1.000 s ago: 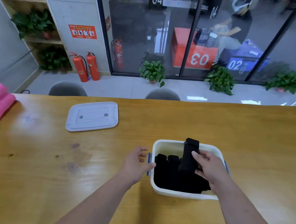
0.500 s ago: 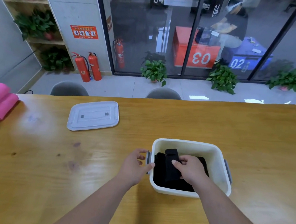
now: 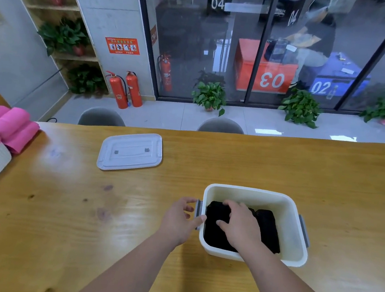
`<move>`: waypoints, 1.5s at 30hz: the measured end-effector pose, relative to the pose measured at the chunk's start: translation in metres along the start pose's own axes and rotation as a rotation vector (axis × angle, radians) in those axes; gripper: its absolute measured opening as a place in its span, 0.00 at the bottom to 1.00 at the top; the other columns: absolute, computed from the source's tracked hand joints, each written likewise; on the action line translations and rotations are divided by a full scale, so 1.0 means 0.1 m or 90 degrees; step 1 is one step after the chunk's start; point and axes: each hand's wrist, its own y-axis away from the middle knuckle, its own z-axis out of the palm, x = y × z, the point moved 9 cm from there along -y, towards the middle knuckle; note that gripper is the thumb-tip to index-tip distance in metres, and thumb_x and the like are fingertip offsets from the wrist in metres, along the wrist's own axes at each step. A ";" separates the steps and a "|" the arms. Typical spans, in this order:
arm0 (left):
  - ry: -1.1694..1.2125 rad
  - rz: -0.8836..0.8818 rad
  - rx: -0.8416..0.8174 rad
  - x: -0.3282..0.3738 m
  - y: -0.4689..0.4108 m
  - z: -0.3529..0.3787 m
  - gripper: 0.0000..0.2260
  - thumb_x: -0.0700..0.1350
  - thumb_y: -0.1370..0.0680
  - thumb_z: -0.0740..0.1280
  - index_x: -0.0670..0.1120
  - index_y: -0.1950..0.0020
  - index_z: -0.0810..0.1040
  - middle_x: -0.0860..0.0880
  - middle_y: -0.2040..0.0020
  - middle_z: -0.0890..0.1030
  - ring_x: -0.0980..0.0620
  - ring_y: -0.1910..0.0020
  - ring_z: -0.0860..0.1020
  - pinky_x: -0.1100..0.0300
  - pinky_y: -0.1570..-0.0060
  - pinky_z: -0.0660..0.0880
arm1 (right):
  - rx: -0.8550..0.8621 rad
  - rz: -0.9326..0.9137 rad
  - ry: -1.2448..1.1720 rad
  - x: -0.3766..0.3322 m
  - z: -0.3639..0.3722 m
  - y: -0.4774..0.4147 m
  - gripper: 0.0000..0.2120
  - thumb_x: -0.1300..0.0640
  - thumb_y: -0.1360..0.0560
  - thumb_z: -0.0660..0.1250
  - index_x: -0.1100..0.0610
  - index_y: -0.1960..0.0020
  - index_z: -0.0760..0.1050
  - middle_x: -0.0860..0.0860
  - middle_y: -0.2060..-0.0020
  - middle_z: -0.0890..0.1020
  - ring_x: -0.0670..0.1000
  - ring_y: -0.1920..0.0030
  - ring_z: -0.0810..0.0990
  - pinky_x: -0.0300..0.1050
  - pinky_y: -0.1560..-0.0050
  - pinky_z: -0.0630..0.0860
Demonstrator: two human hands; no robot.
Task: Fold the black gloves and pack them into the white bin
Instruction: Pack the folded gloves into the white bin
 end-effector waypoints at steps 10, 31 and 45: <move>0.021 -0.010 0.004 -0.01 0.02 0.01 0.26 0.56 0.24 0.78 0.61 0.28 0.75 0.59 0.42 0.80 0.58 0.45 0.79 0.62 0.53 0.77 | -0.038 -0.061 0.040 0.02 0.06 -0.05 0.21 0.39 0.22 0.72 0.35 0.30 0.75 0.41 0.46 0.76 0.47 0.46 0.79 0.44 0.54 0.78; 0.023 -0.063 0.141 -0.11 -0.07 -1.06 0.19 0.59 0.22 0.75 0.57 0.33 0.77 0.55 0.42 0.81 0.55 0.45 0.81 0.56 0.52 0.81 | -0.089 -0.217 -0.153 -1.07 -0.39 -0.65 0.17 0.40 0.23 0.73 0.42 0.36 0.79 0.40 0.49 0.81 0.44 0.51 0.81 0.45 0.48 0.79; 0.025 -0.127 0.200 -0.84 -0.48 -2.14 0.18 0.59 0.21 0.74 0.56 0.34 0.77 0.56 0.41 0.80 0.58 0.47 0.81 0.61 0.56 0.76 | -0.163 -0.188 -0.147 -2.10 0.20 -1.13 0.19 0.42 0.21 0.72 0.46 0.33 0.79 0.43 0.47 0.81 0.48 0.48 0.81 0.49 0.46 0.81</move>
